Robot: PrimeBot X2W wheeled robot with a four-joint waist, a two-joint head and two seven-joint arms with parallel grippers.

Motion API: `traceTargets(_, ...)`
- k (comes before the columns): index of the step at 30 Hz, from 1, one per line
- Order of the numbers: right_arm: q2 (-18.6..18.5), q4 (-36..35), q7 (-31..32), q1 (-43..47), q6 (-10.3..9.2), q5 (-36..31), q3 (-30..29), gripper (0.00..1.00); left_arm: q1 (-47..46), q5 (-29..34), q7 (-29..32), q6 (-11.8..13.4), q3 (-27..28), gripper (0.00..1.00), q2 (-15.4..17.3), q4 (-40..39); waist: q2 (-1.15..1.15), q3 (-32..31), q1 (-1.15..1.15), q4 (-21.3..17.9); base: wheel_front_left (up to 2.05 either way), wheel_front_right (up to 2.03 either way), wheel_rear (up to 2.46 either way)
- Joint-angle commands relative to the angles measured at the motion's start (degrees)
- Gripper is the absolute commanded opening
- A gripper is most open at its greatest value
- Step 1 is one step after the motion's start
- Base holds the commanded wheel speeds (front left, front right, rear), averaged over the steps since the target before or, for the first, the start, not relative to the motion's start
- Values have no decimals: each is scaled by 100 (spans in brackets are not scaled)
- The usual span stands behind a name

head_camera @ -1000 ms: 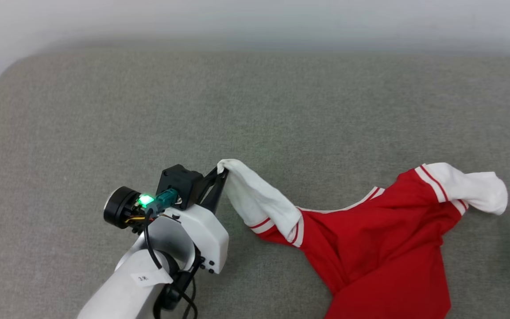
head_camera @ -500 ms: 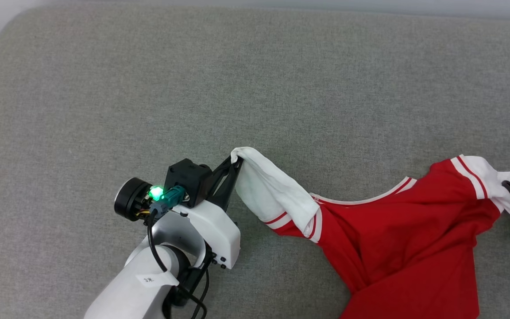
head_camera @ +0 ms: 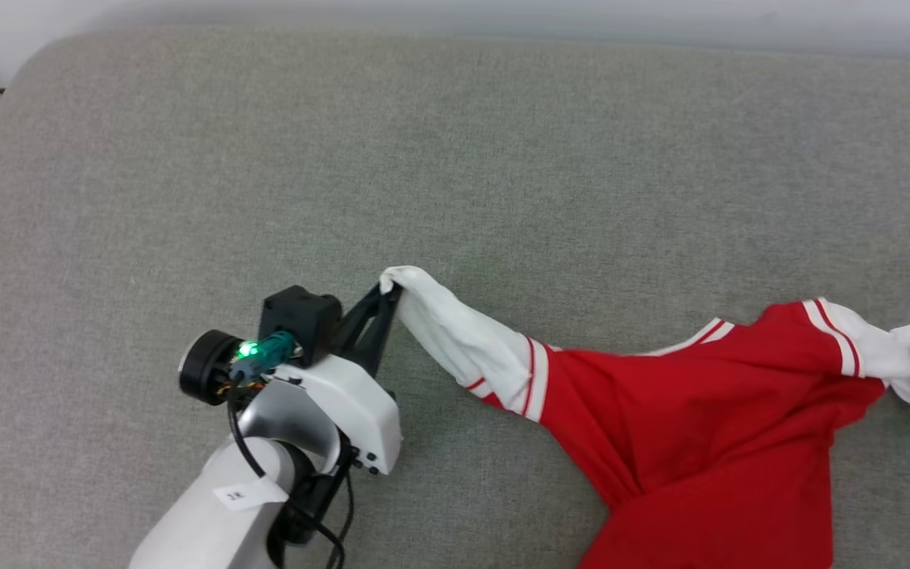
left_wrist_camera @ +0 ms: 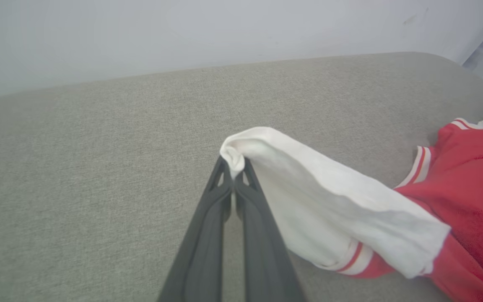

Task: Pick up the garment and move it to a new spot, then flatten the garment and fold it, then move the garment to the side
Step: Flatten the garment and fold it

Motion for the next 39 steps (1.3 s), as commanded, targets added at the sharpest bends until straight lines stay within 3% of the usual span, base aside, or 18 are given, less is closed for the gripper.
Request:
traceTargets(1,-42,69,-164,33,-11,-196,-153,0,49,-11,-71,29,67,0,55,42,0,-158,0,-58,0,0,0)
traceTargets(9,127,-138,-1021,-610,-10,-898,-720,0,-514,3,-153,-82,421,0,442,410,0,-443,0,-293,0,0,0)
traceTargets(11,189,-180,-1193,-828,-11,-1053,-747,0,-779,164,-127,-95,463,0,652,586,0,-510,0,-386,0,0,0)
traceTargets(17,336,-155,-1589,-1642,-11,-1364,-569,0,-1689,99,-182,-222,790,0,799,1178,0,-460,0,-625,0,0,0)
traceTargets(24,348,4,-1867,-2839,-12,-1591,-282,0,-3023,-264,-414,-399,1274,0,680,2184,0,-143,0,-762,0,0,0)
traceTargets(39,332,910,-2755,-5844,-14,-1956,-145,0,-6147,136,-758,-652,1348,0,944,3807,0,1043,0,-802,0,0,0)
